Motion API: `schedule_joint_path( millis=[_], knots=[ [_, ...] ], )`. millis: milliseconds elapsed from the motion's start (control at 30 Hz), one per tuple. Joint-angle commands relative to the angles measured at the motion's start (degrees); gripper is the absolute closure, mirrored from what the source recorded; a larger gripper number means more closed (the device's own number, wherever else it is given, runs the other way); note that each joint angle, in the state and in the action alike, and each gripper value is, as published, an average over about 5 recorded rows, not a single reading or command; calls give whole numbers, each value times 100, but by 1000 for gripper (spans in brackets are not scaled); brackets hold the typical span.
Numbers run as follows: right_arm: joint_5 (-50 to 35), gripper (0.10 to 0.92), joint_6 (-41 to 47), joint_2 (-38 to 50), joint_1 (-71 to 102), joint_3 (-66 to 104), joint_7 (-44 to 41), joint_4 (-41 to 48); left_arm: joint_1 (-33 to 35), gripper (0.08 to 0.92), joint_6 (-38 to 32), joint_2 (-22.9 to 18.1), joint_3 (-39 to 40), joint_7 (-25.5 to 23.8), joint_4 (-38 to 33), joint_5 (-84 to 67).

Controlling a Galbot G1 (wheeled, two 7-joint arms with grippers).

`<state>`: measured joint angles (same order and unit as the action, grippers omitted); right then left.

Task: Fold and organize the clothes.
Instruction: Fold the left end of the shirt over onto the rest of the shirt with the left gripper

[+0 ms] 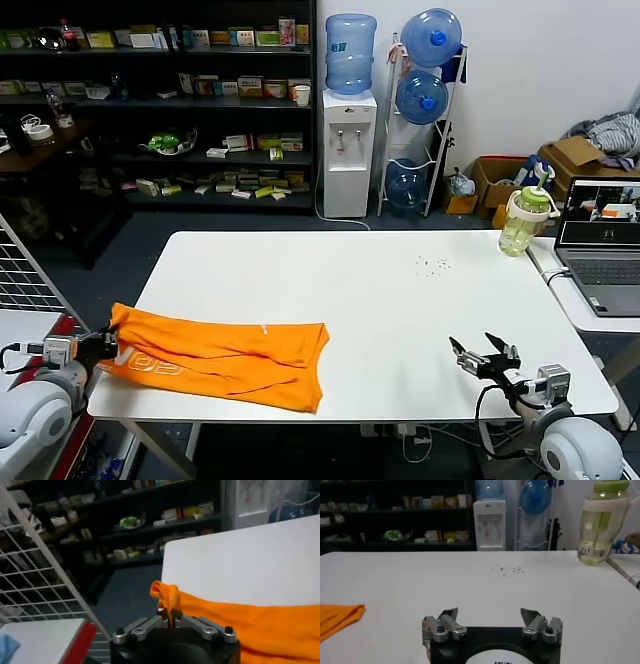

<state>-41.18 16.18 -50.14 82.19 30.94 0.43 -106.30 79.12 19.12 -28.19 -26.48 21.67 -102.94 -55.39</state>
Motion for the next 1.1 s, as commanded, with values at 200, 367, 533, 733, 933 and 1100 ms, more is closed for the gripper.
schedule_joint_path(
  millis=[200,367,533,733,933,1100],
  knots=[
    [249,203,-179,-146,72,70,-103,-45,-406,873,521,-866,689,1047,-1927,-1491],
    [291,203,-227,-231,100,98,-99,-177,-678,873,589,-2094,1318,1313,-2640,-1516],
    [361,203,-189,-295,109,85,-57,-242,-483,873,632,-2830,1718,1336,-2763,-1209],
    [435,203,-128,-382,49,-33,11,-278,-648,873,614,-3515,1902,1170,-2264,-744],
    [453,203,-108,-391,86,-28,33,-315,-893,873,596,-3857,1947,931,-1585,-279],
    [427,203,-109,-373,128,31,27,-333,-899,873,613,-3846,1989,713,-1373,-16]
  ],
)
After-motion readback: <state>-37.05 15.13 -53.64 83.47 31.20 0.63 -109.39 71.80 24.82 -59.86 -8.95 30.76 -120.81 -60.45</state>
